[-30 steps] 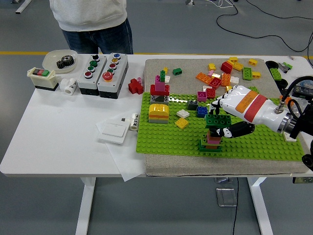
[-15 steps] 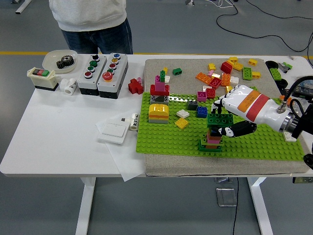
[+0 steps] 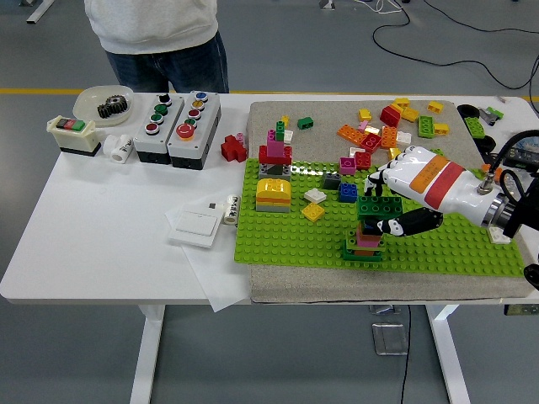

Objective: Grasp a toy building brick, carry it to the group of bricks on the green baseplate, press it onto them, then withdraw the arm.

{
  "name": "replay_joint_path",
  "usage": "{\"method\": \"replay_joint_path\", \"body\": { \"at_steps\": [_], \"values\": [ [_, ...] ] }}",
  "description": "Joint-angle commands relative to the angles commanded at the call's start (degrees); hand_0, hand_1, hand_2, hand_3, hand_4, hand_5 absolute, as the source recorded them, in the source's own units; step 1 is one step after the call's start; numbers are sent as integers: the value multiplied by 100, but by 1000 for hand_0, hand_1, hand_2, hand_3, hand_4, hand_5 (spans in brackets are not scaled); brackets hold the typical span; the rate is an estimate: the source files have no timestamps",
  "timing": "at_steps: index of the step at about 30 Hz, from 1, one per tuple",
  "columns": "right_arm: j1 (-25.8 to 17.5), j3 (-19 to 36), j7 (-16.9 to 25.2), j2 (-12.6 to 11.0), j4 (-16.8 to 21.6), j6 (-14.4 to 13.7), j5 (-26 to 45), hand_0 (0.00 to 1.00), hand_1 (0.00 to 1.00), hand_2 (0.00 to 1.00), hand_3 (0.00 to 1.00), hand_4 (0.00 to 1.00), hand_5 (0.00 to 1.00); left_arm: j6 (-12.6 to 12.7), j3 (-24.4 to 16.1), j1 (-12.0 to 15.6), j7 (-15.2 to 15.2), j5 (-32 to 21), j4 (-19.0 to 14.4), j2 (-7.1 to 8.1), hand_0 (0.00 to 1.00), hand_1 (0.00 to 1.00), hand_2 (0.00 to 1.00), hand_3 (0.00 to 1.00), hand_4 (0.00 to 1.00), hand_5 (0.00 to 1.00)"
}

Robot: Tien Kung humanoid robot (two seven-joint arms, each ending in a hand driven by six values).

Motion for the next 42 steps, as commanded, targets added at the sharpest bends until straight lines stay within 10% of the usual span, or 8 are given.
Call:
{"method": "replay_joint_path", "body": {
  "at_steps": [42],
  "values": [
    [22, 32, -37, 1, -5, 89, 20, 253, 401, 554, 568, 783, 414, -3, -22, -20, -6, 79, 9, 1, 379, 514, 617, 779, 795, 903]
  ]
}}
